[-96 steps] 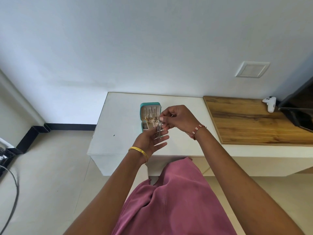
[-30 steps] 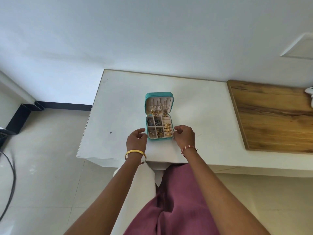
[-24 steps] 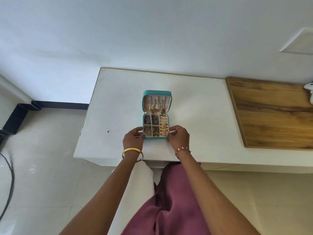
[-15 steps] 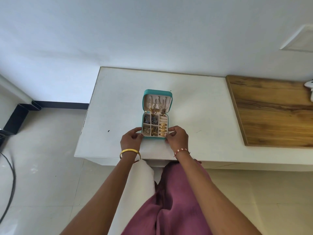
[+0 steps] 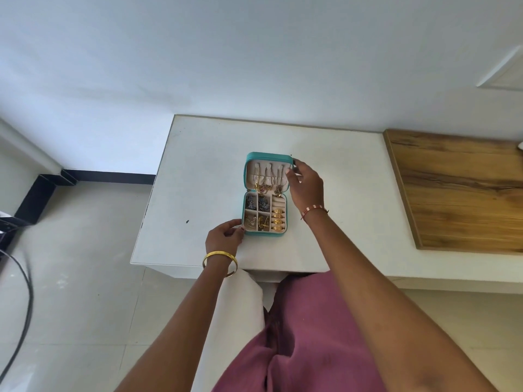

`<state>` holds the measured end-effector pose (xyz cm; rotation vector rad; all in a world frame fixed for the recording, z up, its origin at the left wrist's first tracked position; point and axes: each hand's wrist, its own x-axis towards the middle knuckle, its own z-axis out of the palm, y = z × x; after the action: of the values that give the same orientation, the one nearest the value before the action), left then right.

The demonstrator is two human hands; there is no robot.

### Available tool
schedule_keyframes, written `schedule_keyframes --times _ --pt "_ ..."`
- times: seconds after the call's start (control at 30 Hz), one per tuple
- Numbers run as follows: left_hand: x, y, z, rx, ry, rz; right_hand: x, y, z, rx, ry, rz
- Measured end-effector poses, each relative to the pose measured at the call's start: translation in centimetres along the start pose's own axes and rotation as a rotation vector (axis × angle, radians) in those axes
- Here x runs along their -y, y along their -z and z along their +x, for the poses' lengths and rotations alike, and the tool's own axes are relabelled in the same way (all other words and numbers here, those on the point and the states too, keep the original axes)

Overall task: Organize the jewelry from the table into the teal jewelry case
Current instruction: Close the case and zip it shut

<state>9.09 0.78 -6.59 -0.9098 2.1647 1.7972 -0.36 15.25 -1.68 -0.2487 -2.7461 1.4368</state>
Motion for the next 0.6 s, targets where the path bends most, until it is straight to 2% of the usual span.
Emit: schedule_keyframes --times 0.2,0.5,0.6 --pt "0.2 0.0 0.5 -0.004 -0.002 0.011 0.4 -0.8 2.1 0.002 -0.021 -0.029" --pt "0.1 -0.3 0.8 0.002 0.014 -0.006 0.1 -0.9 5.3 0.148 -0.249 0.130" --pt "0.2 -0.2 1.0 -0.004 0.018 -0.022 -0.1 -0.9 5.7 0.163 -0.263 0.145"
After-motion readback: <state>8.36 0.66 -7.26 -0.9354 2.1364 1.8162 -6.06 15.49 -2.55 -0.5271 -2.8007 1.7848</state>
